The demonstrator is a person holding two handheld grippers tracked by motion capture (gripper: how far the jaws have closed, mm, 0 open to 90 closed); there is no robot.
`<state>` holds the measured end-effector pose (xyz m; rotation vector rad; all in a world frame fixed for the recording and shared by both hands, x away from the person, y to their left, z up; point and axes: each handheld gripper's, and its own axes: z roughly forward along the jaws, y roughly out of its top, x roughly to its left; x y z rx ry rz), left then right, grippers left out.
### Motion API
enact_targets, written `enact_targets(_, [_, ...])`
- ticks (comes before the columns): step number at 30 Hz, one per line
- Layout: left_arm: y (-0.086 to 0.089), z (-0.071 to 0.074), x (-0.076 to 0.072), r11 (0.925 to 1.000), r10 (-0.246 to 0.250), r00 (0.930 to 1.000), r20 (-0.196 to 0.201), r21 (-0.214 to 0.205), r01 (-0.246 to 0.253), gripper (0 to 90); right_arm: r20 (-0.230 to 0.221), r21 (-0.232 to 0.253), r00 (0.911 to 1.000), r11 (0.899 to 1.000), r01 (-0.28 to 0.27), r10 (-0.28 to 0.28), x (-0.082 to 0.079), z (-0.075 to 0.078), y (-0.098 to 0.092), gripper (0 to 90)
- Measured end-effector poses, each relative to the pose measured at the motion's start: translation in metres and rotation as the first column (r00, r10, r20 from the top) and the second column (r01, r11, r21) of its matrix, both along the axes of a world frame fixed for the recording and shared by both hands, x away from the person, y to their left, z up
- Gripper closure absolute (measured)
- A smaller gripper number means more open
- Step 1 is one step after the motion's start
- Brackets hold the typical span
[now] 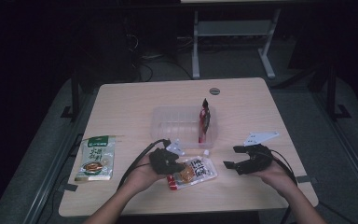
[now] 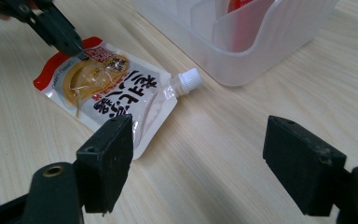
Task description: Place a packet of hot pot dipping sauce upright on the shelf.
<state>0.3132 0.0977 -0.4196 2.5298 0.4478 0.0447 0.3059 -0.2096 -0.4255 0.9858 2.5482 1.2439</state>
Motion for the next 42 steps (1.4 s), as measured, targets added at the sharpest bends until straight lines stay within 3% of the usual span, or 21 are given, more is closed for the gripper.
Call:
enact_targets(6, [-0.014, -0.016, 0.003, 0.9991, -0.008, 0.9998, -0.017, 0.041, 0.009, 89.9, -0.005, -0.012, 0.9998, 1.0, -0.017, 0.017, -0.002, -0.003, 0.002, 23.9])
enact_targets(13, [-0.016, -0.024, 0.005, 0.9995, 0.014, 0.9995, -0.027, 0.029, -0.013, 90.0, -0.019, -0.016, 0.9991, 0.999, -0.039, 0.039, -0.003, -0.006, 0.01, 23.9])
enact_targets(19, [-0.017, -0.027, 0.008, 0.9989, 0.012, 0.9997, -0.021, 0.046, -0.011, 90.0, -0.053, -0.025, 0.996, 0.997, -0.074, 0.072, -0.003, -0.013, 0.021, 24.0])
enact_targets(26, [-0.019, -0.028, 0.007, 0.9985, 0.019, 0.9997, -0.017, 0.051, -0.018, 90.0, -0.105, -0.008, 0.9891, 0.994, -0.105, 0.104, 0.002, -0.022, 0.035, 24.3])
enact_targets(34, [-0.018, -0.028, 0.008, 0.9987, 0.021, 0.9995, -0.022, 0.048, -0.02, 90.0, -0.177, 0.052, 0.9796, 0.995, -0.086, 0.094, 0.015, -0.029, 0.047, 30.5])
enact_targets(42, [-0.017, -0.029, 0.007, 0.9988, 0.025, 0.9995, -0.018, 0.043, -0.024, 90.0, -0.237, 0.045, 0.9654, 0.994, -0.102, 0.109, 0.018, -0.037, 0.058, 30.5])
